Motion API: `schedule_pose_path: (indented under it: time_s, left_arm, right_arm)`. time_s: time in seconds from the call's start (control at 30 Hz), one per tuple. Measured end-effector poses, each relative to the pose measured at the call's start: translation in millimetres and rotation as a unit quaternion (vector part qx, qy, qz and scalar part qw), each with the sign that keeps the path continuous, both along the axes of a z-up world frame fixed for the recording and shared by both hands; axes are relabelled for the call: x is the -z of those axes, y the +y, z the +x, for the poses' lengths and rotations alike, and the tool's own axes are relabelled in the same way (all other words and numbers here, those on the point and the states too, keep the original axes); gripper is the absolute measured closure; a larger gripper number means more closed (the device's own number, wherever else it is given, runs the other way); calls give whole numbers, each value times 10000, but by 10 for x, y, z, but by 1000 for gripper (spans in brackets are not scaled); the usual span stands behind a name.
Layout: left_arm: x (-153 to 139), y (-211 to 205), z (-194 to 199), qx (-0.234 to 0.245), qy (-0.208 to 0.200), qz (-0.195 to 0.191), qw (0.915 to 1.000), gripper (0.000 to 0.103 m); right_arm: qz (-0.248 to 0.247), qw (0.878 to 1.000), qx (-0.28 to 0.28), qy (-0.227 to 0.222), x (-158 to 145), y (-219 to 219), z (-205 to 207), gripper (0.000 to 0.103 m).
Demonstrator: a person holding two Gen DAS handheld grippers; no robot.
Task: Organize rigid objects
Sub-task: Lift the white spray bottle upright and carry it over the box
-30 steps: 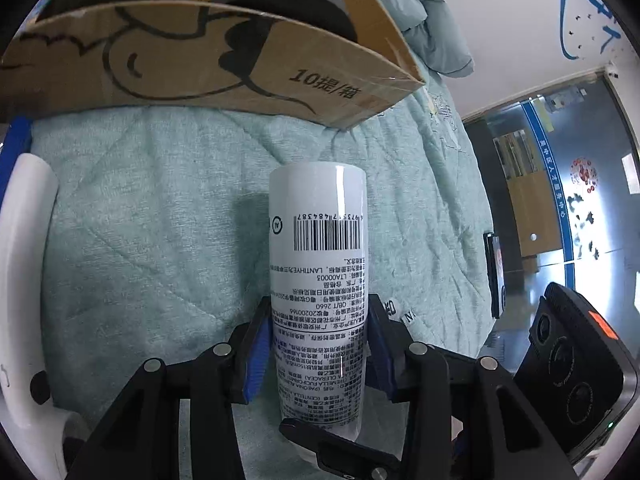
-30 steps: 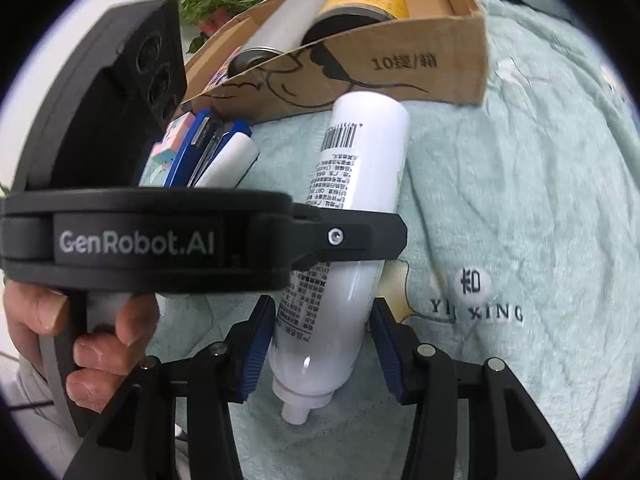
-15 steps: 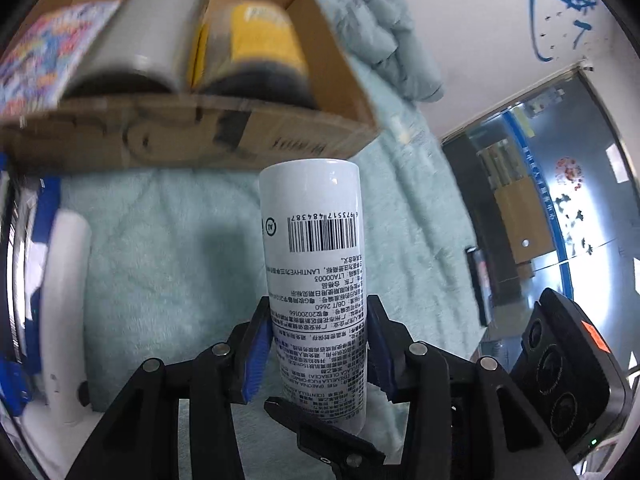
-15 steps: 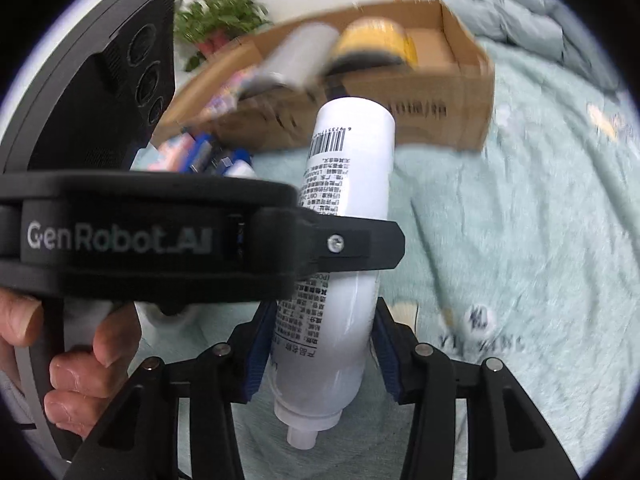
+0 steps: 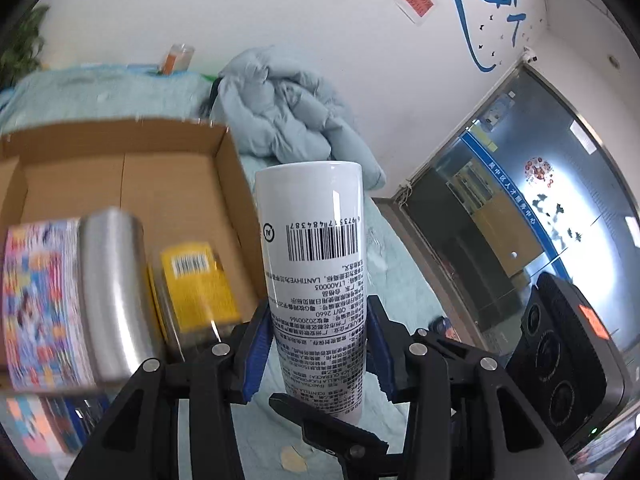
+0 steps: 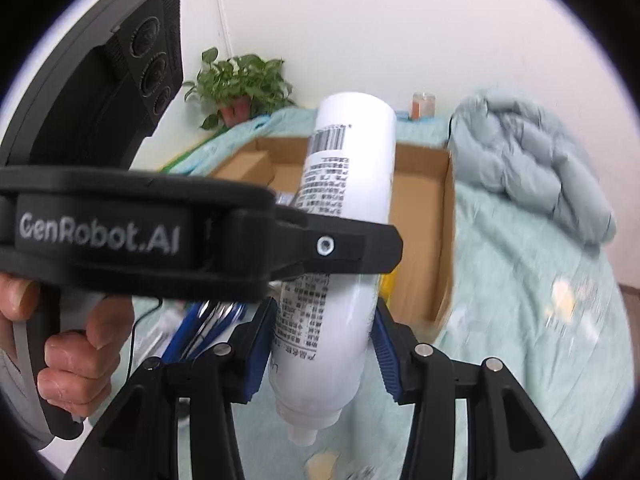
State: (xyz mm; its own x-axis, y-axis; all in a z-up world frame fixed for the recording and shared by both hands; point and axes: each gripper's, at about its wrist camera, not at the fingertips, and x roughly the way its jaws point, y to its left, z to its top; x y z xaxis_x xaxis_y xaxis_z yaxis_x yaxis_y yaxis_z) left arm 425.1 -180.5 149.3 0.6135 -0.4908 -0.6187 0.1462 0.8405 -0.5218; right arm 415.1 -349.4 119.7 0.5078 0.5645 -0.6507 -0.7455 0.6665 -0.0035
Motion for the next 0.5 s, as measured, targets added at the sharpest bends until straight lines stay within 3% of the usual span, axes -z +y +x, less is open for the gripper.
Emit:
schedule_pose_path:
  time_s: [0.17,0.3,0.5]
  left_arm:
    - [-233,-6,418,5,7,74,10000,61]
    - [-170,16,785,-29,222,116,9997,61]
    - [407,3,1304,-12,795,-26,9968,62]
  right_arm:
    - [23,10000,-19,-15,-156,96,403,58]
    - [-142,9999,-9,41,-29,167,698,58]
    - [-400,9987,114,281,224,237,993,59]
